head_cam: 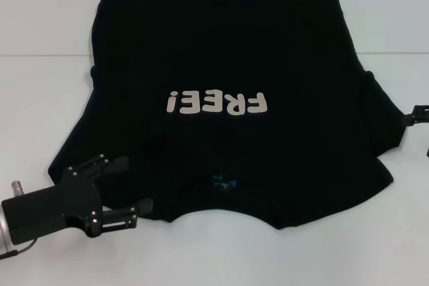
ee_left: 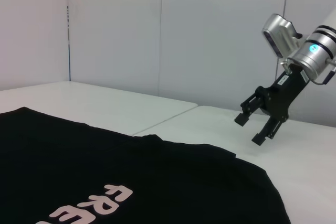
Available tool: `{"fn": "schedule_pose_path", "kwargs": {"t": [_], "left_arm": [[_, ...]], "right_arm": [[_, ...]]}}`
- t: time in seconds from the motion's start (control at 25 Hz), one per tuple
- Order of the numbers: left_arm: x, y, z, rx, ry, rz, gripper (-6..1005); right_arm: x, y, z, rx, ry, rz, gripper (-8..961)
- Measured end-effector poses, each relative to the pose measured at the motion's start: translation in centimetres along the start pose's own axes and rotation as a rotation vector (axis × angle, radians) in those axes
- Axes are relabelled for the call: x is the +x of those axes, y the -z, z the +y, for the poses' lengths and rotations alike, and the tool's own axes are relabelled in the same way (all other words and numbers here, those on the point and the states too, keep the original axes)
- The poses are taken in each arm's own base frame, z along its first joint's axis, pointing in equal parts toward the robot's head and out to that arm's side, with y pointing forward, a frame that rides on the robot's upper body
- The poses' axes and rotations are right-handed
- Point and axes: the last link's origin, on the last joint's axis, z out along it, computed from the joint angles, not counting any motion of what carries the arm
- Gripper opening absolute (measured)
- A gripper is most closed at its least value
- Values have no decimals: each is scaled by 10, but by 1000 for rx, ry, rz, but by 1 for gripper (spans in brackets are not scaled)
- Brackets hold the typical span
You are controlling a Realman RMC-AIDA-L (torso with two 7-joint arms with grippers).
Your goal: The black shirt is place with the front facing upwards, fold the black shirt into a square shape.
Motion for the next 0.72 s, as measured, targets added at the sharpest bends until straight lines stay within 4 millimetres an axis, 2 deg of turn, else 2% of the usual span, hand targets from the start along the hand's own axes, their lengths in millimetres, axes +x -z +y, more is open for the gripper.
{"fn": "schedule_pose_path", "kwargs": {"t": [0.28,0.72], "left_arm": [[0,2,-2,22,4,8,908],[2,0,-3,23,1,12,909]], "right_arm": [[1,-7,1,-43,-11,-32,942],[3,-24,1,-10,4,-64,942]]}}
